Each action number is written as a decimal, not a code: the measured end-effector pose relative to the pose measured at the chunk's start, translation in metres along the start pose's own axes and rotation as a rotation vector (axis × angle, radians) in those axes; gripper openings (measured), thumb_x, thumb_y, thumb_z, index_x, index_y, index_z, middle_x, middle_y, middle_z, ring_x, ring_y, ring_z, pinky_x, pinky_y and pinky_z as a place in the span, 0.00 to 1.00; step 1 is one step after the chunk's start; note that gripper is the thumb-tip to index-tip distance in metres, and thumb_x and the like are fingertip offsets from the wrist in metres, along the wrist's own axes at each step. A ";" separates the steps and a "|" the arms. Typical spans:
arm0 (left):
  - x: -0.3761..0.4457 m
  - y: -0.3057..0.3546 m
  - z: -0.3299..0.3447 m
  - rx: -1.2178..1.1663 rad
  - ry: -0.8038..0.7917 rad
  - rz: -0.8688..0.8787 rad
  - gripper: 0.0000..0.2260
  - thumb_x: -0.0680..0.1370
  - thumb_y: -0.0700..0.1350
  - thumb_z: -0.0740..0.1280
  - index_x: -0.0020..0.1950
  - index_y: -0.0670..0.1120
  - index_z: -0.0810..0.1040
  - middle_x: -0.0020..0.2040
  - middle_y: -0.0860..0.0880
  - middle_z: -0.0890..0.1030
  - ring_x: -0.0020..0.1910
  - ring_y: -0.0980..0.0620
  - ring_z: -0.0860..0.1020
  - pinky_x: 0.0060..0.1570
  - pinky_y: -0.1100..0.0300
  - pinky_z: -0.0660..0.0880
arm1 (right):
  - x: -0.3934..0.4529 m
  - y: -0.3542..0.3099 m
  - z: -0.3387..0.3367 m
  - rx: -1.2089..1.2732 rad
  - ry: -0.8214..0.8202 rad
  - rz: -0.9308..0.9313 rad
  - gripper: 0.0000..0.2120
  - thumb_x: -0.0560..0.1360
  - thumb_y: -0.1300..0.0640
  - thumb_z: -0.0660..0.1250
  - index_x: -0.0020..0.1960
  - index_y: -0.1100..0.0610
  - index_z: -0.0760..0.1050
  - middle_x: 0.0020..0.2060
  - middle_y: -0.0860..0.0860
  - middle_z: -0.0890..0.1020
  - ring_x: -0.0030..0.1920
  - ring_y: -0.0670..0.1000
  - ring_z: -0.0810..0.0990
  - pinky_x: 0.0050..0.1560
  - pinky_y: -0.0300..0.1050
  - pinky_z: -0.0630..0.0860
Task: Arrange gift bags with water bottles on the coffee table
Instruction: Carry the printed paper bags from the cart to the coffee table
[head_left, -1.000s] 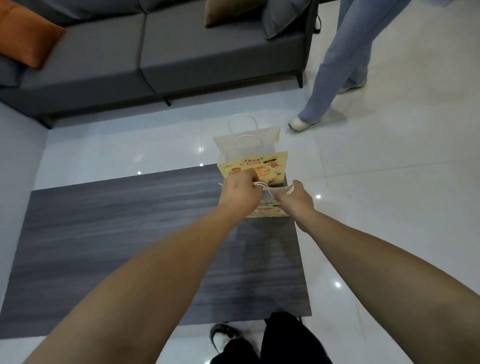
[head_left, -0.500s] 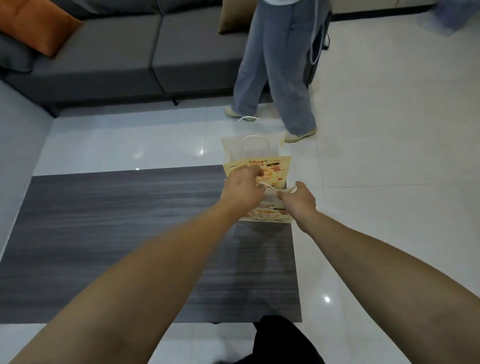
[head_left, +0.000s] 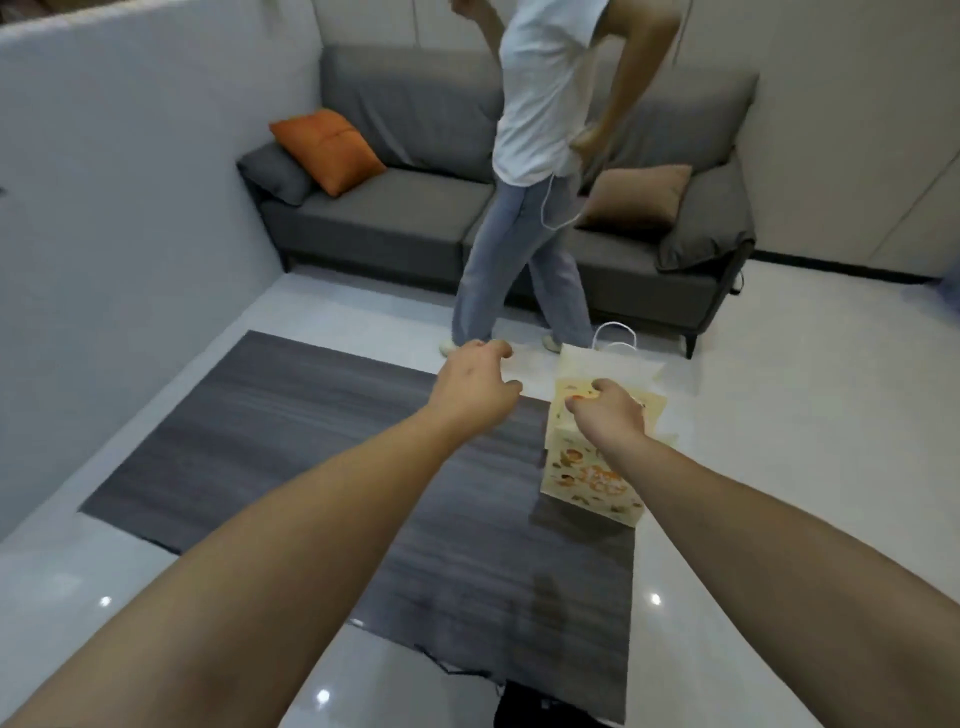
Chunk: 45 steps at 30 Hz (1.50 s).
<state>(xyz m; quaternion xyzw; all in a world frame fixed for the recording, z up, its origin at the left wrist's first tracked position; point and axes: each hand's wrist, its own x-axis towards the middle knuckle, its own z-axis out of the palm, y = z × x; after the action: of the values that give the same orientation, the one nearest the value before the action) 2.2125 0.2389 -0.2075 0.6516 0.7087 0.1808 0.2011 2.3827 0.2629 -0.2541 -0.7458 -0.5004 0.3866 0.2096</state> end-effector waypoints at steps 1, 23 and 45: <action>-0.017 -0.012 -0.019 0.001 0.041 -0.010 0.21 0.79 0.49 0.68 0.72 0.50 0.72 0.68 0.47 0.74 0.61 0.48 0.75 0.56 0.56 0.73 | -0.017 -0.016 0.010 -0.031 -0.026 -0.048 0.27 0.79 0.48 0.67 0.76 0.53 0.67 0.70 0.54 0.74 0.68 0.60 0.73 0.64 0.52 0.73; -0.592 -0.322 -0.245 0.055 0.772 -1.067 0.22 0.78 0.52 0.68 0.71 0.50 0.72 0.68 0.47 0.74 0.66 0.44 0.72 0.60 0.51 0.71 | -0.565 -0.168 0.361 -0.479 -0.855 -1.274 0.30 0.78 0.47 0.68 0.77 0.55 0.65 0.69 0.55 0.76 0.67 0.58 0.75 0.63 0.50 0.72; -1.058 -0.316 -0.190 -0.008 1.061 -2.234 0.24 0.78 0.53 0.69 0.72 0.48 0.72 0.68 0.43 0.74 0.68 0.41 0.72 0.65 0.49 0.72 | -1.064 0.012 0.509 -0.702 -1.885 -1.946 0.31 0.77 0.45 0.69 0.77 0.54 0.66 0.63 0.56 0.79 0.62 0.58 0.78 0.59 0.55 0.78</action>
<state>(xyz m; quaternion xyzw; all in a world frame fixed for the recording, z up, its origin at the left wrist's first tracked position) 1.9186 -0.8411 -0.1567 -0.4648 0.8695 0.1538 -0.0649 1.7764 -0.7466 -0.1844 0.4201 -0.8311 0.2937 -0.2158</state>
